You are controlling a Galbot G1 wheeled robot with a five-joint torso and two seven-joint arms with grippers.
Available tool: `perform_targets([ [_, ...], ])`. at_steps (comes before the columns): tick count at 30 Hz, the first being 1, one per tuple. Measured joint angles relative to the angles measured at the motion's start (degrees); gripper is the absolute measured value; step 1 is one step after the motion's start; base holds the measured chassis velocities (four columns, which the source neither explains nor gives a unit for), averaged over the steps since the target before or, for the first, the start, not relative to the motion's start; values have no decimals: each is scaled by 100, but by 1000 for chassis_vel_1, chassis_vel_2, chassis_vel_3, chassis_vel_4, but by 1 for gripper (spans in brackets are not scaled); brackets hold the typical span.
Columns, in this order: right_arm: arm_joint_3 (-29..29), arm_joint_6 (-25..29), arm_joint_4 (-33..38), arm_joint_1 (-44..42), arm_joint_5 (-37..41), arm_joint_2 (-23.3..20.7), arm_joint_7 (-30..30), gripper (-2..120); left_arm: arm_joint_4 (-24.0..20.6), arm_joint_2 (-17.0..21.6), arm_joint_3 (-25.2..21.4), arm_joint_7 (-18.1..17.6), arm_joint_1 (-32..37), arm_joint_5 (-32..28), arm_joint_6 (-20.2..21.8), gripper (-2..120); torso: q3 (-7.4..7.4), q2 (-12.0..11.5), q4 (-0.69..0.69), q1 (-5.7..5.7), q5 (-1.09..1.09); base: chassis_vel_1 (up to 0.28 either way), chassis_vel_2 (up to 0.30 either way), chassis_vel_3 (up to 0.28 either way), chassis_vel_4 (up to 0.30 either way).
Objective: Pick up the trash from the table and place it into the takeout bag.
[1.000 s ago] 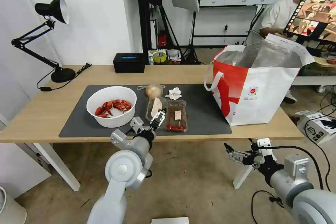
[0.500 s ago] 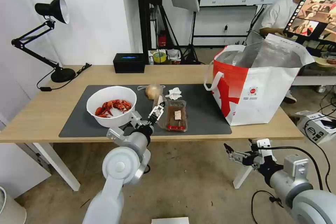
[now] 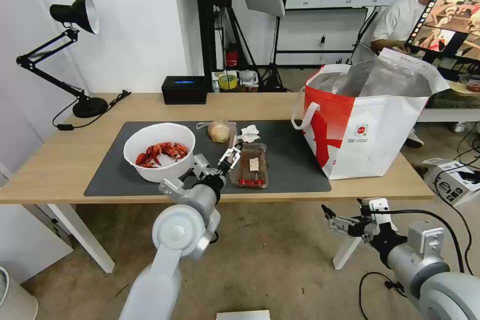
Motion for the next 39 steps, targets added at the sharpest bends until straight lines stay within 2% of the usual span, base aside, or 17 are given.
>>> perform_targets([
  [6,1,39,-13,-55,-88,79,-6,100,138,16,176,2,-166,23,0,100,0,0,0,0,0,0,0,0,0],
  [21,53,83,-82,-72,-98,122,0,100,303,478,389,356,-470,516,38,100,0,0,0,0,0,0,0,0,0],
  [24,62,128,-96,-85,-99,144,7,100,333,790,551,857,-596,1265,46,100,0,0,0,0,0,0,0,0,0],
  [25,62,128,-96,-85,-99,144,7,100,333,790,551,857,-596,1265,46,100,0,0,0,0,0,0,0,0,0],
  [28,62,152,-128,-70,-99,144,8,100,359,1080,641,1395,-635,1995,49,100,0,0,0,0,-1,0,0,0,0],
  [29,62,152,-128,-70,-99,144,8,100,359,1080,641,1395,-635,1995,49,100,0,0,0,0,-1,0,0,0,0],
  [32,48,158,-170,-26,-95,131,9,100,420,1434,769,2139,-697,2705,-15,99,0,0,0,0,0,0,0,0,0],
  [33,48,158,-170,-26,-95,131,9,100,420,1434,769,2139,-697,2705,-15,99,0,0,0,0,0,0,0,0,0],
  [35,31,165,-202,24,-86,103,17,100,482,1690,923,2752,-753,3189,-150,92,0,0,0,0,-1,0,0,0,0],
  [36,31,165,-202,24,-86,103,17,100,482,1690,923,2752,-753,3189,-150,92,0,0,0,0,-1,0,0,0,0],
  [38,19,216,-250,99,-3,50,41,100,586,1932,1096,3390,-813,3843,-311,80,0,1,0,0,0,0,0,0,0],
  [39,19,216,-250,99,-3,50,41,100,586,1932,1096,3390,-813,3843,-311,80,0,1,0,0,0,0,0,0,0],
])
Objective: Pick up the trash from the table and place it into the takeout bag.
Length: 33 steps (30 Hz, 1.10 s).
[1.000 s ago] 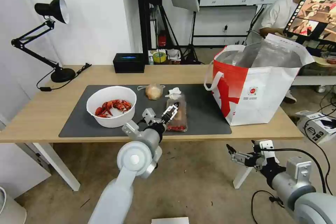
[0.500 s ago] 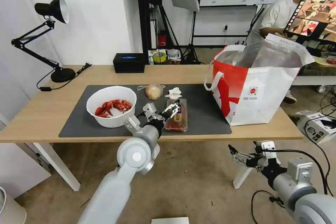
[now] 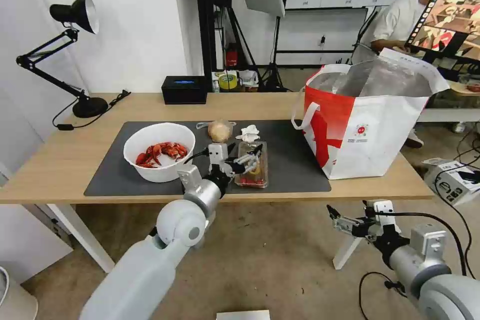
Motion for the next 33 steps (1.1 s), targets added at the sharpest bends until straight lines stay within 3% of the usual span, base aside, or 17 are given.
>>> perform_targets([
  [2,-3,41,-44,89,398,-77,74,100,153,157,116,612,-47,848,-182,69,0,1,1,0,0,0,0,0,0],
  [3,-3,41,-44,89,398,-77,74,100,153,157,116,612,-47,848,-182,69,0,1,1,0,0,0,0,0,0],
  [5,-16,90,-100,185,629,-128,113,100,288,247,231,981,-112,1406,-271,58,0,0,0,0,0,0,0,0,0],
  [18,-151,173,-271,491,976,-171,241,100,965,280,581,930,-627,1511,-288,16,0,0,0,0,1,0,0,0,0],
  [22,-175,146,-271,688,2305,-222,535,100,1035,308,553,843,-582,1511,-274,0,0,0,0,0,1,0,0,0,0],
  [24,-174,146,-273,711,2426,-227,559,100,1039,313,550,840,-575,1511,-274,0,0,0,0,0,0,0,0,0,0],
  [30,-170,522,-512,1085,4436,-240,884,100,1228,315,766,815,-708,1475,-271,0,0,0,0,0,0,0,0,0,0],
  [33,-175,605,-565,1181,4870,-182,916,100,1317,254,949,817,-841,1458,-271,0,0,0,-1,0,0,0,0,0,0],
])
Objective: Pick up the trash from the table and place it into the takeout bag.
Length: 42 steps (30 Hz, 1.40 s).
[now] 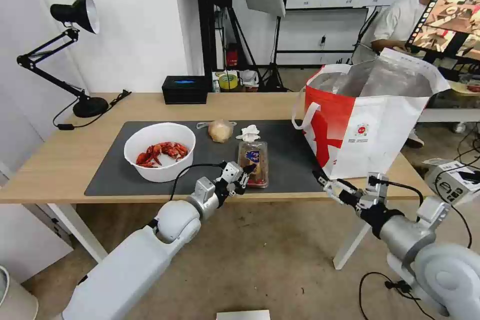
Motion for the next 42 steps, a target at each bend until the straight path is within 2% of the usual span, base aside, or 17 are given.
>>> perform_targets([
  [15,-317,127,-457,639,533,-107,227,100,25,28,25,-120,-68,-139,0,0,0,0,2,0,0,0,0,0,0],
  [27,-815,171,-1111,1441,779,-5,540,100,2,110,-5,-211,-12,-154,-5,0,0,0,1,0,0,0,0,0,0],
  [37,-1543,57,-1840,2468,850,68,890,100,6,99,-69,-267,86,-175,-20,0,0,0,2,0,-1,0,0,0,0],
  [42,-2031,-87,-2210,2995,946,183,1331,100,-13,140,-81,-297,89,-208,-25,0,0,0,2,0,-1,0,0,0,0],
])
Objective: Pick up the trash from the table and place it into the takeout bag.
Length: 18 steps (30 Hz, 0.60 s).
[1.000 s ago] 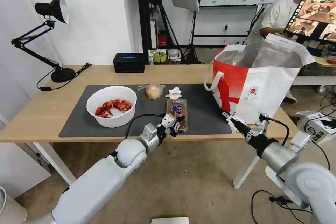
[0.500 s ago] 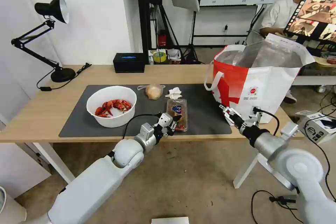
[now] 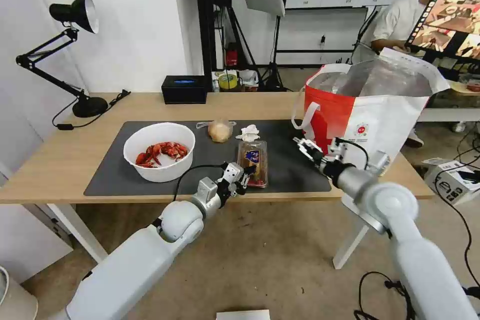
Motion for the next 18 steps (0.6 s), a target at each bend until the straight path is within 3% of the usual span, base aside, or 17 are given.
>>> perform_targets([
  [18,-623,-485,-736,824,295,530,900,100,-34,31,64,-135,-27,-78,-11,0,0,0,-1,1,1,0,0,0,0],
])
